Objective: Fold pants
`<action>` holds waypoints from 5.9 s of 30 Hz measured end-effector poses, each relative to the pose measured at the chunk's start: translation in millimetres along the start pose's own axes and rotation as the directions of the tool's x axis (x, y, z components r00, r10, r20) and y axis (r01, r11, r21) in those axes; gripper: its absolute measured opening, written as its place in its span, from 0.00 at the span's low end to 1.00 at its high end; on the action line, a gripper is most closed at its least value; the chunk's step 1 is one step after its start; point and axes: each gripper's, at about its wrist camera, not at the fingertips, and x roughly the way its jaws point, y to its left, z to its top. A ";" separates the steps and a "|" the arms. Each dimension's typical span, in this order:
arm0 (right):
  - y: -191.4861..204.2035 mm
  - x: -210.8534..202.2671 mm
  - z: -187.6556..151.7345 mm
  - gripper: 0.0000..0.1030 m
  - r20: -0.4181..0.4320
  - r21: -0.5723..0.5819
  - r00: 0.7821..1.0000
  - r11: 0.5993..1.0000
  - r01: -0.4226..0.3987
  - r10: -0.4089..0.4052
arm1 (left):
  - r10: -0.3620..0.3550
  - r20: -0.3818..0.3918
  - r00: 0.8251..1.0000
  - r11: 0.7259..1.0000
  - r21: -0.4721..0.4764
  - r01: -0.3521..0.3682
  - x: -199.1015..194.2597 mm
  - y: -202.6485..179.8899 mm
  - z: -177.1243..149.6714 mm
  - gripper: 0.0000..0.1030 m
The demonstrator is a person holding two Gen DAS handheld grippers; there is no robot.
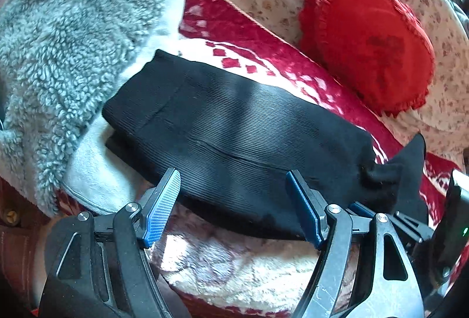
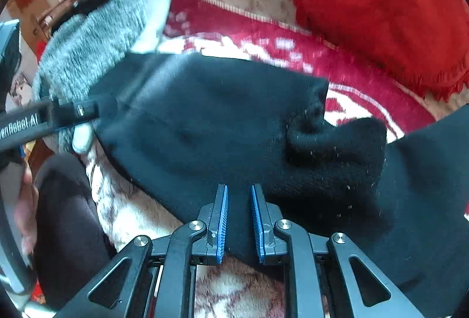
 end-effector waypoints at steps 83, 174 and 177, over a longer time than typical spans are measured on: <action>-193.3 -158.0 -52.2 0.04 0.153 0.540 0.919 0.810 0.229 -0.362 | -0.054 -0.045 0.998 0.996 0.067 0.057 34.4 -53.0 5.6 0.79; -69.7 -70.8 -42.5 0.16 0.069 0.204 0.984 0.968 0.149 -0.166 | 0.018 -0.017 1.000 0.992 0.126 -0.016 11.3 -51.7 -26.5 0.79; -78.2 -68.8 -34.7 0.16 0.091 0.228 0.986 0.966 0.119 -0.143 | 0.036 -0.028 0.999 0.989 0.145 -0.032 18.0 -58.3 -31.6 0.79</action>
